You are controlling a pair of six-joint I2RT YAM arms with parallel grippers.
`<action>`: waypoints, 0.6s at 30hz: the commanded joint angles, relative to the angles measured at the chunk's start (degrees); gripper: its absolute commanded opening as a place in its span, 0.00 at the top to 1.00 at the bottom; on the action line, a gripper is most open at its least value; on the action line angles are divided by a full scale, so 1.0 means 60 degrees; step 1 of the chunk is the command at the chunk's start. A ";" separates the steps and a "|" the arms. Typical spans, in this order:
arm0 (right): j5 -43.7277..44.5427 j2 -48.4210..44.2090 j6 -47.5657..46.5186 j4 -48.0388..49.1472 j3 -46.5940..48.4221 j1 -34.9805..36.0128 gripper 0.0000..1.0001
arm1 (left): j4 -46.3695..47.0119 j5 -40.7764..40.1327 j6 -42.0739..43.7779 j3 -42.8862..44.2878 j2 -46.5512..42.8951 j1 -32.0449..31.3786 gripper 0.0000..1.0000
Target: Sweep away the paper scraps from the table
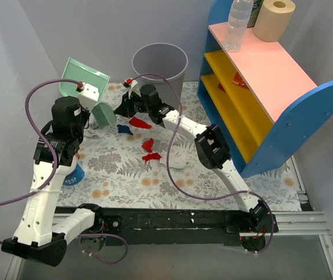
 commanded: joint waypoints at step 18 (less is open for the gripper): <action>0.3596 0.1722 0.3684 0.1997 0.0616 0.0961 0.99 | -0.1992 -0.0597 -0.0303 0.1534 0.0564 0.0057 1.00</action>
